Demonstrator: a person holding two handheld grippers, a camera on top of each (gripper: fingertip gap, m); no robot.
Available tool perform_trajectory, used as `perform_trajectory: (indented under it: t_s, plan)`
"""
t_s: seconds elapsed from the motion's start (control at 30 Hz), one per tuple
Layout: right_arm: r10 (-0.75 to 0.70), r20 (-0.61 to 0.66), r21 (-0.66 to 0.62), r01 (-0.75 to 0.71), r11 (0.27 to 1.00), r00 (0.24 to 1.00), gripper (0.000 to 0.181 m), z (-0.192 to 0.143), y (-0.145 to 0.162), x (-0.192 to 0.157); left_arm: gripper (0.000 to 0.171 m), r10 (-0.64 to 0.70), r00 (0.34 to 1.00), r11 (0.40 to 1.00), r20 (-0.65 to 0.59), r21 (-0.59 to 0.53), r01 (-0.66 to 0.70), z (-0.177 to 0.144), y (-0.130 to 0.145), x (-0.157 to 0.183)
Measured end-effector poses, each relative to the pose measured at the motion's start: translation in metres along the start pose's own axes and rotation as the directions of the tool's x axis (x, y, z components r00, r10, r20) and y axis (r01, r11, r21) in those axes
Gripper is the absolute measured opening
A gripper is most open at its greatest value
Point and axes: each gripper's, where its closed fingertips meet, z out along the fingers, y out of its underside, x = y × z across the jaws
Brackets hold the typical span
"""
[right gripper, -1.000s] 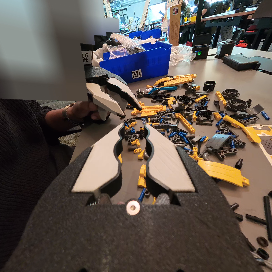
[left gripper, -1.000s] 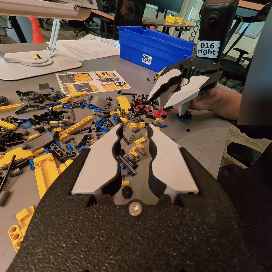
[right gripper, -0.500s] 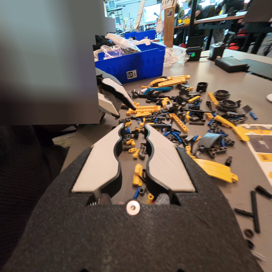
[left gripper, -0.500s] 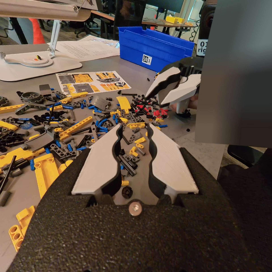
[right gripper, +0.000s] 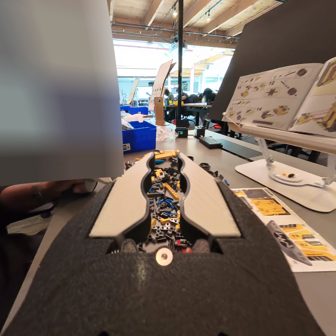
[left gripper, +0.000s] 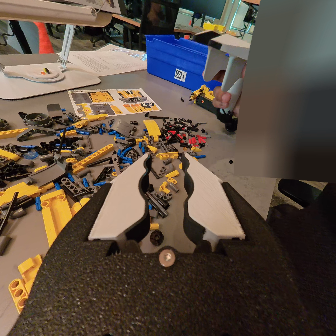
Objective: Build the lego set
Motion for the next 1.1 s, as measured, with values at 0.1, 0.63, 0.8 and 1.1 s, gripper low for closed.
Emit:
perform_trajectory:
  t_s: [0.1, 0.63, 0.8, 1.1]
  plan:
    - [0.011, 0.04, -0.042, -0.009, 0.999, 0.999, 0.024, 0.007, 0.013, -0.009, 0.032, -0.003, 1.0, 1.0, -0.001, 0.002, 0.003, 0.0, 0.0, 0.0]
    - [0.124, 0.159, -0.187, -0.093, 0.978, 0.979, 0.024, 0.024, 0.057, -0.037, 0.032, -0.052, 0.998, 0.998, -0.04, 0.035, 0.054, -0.004, -0.004, -0.001]
    - [0.127, 0.162, -0.192, -0.095, 0.977, 0.979, 0.024, 0.024, 0.058, -0.038, 0.032, -0.085, 0.99, 0.994, -0.108, 0.059, 0.092, -0.007, -0.008, 0.003]
    - [0.121, 0.165, -0.194, -0.088, 0.977, 0.979, 0.024, 0.024, 0.059, -0.039, 0.032, -0.113, 0.983, 0.989, -0.144, 0.079, 0.126, -0.009, -0.01, 0.004]
